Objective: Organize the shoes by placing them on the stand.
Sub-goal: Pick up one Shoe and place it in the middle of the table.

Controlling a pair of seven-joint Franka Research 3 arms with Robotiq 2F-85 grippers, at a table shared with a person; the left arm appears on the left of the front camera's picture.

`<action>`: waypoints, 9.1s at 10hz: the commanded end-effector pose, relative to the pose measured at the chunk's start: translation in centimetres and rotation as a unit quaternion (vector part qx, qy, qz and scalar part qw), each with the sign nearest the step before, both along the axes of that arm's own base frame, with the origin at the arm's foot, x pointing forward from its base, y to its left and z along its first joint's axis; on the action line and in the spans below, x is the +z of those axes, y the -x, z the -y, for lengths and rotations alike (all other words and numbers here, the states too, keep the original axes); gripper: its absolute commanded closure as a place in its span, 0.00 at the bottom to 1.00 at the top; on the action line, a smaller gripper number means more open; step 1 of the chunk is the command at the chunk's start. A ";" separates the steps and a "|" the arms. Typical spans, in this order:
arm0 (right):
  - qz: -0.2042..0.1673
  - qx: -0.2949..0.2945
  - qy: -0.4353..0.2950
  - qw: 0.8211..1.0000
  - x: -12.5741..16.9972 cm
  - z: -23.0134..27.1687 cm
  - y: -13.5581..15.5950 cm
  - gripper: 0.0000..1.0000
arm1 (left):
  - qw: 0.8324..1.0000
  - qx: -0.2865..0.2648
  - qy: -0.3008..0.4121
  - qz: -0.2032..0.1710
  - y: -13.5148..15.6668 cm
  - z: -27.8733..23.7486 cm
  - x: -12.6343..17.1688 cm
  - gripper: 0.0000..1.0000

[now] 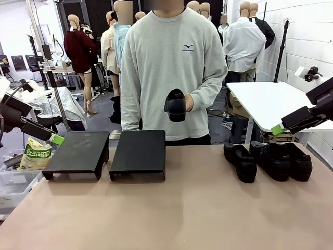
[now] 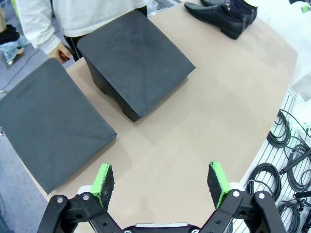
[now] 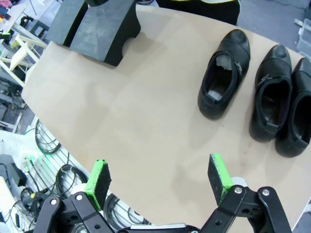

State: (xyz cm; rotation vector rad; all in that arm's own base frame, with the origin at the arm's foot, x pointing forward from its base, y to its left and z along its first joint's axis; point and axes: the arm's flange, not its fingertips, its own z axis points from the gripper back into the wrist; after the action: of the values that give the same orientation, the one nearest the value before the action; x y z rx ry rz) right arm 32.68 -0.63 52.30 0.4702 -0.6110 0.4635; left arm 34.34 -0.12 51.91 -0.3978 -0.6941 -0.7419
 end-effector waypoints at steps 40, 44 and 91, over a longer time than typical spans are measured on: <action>-0.227 -0.202 0.251 0.919 -17.3 -2.1 -25.8 0.33 | 1.000 -0.010 0.003 0.003 -0.1 -0.3 -0.1 0.00; -0.219 -0.213 0.260 0.916 -17.6 -2.5 -25.9 0.93 | 1.000 -0.010 0.003 0.003 -0.1 -0.3 -0.1 0.00; -0.287 -0.211 0.181 0.917 -16.9 -34.0 -3.5 0.00 | 1.000 -0.010 0.003 0.003 -0.1 -0.3 -0.1 0.00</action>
State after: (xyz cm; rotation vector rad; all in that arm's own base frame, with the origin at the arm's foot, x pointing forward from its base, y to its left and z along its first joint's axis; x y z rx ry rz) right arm 37.26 34.10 35.56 0.0426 -0.0368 -0.0060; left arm 34.31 -0.20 51.93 -0.3934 -0.6914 -0.7419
